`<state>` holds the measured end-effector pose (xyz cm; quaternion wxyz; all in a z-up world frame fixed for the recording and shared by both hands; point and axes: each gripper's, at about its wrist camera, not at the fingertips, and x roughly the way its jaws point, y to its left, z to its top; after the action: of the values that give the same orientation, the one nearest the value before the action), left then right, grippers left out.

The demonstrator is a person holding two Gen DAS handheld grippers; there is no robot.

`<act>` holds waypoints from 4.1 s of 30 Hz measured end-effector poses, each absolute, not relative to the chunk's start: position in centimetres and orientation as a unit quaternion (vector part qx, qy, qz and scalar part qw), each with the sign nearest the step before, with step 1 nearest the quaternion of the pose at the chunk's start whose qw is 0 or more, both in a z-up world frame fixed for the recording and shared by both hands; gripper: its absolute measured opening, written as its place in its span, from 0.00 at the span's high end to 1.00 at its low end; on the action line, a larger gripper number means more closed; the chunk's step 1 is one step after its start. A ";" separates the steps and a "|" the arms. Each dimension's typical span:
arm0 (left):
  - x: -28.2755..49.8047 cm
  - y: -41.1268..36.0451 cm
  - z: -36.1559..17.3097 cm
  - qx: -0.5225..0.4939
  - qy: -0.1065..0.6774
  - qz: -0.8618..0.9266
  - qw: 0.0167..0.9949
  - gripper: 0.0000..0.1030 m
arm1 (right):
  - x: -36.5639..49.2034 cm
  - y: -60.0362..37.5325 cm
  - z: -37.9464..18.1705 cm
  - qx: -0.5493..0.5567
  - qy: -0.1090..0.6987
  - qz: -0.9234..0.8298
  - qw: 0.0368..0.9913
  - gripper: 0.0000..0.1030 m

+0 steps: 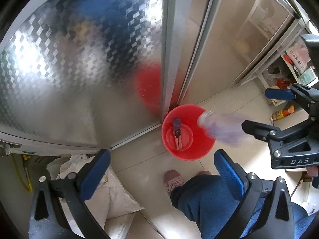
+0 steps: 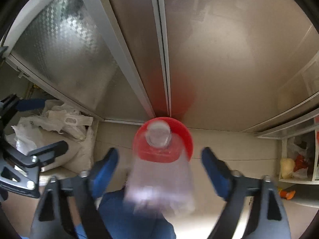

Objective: Collect trash
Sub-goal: 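Open the left tool over the red bin while the right tool releases the bottle, then raise both tools back up to the counter, then grasp the orange plastic cup with the left tool while the right grasps the yellow brush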

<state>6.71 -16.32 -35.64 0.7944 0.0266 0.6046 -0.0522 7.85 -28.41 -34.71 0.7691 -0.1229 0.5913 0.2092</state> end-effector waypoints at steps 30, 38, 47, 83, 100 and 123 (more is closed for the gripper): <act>1.6 -13.8 -5.2 -0.004 0.497 0.046 0.867 0.00 | 5.3 -26.6 -5.5 -0.130 0.483 0.260 0.826 0.01; 2.7 -9.9 -1.8 -0.023 0.484 0.086 0.870 0.00 | 7.6 -23.8 -3.5 -0.140 0.463 0.294 0.825 0.01; 7.5 -4.4 -1.0 -0.040 0.478 0.101 0.871 0.00 | 12.4 -19.2 -2.3 -0.163 0.454 0.317 0.817 0.01; 29.0 27.8 -8.1 -0.098 0.539 0.151 0.823 0.00 | 34.1 9.7 -7.9 -0.228 0.506 0.353 0.753 0.01; 29.6 28.4 -9.7 -0.129 0.538 0.146 0.820 0.39 | 34.8 9.4 -7.9 -0.196 0.539 0.361 0.735 0.06; 19.5 28.3 -6.8 -0.138 0.509 0.221 0.820 0.39 | 28.3 15.7 -12.9 -0.242 0.578 0.406 0.665 0.37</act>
<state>19.47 28.32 -6.82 0.8203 -0.1384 0.5089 0.2212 28.26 15.66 -12.94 0.6649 -0.2417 0.5784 0.4061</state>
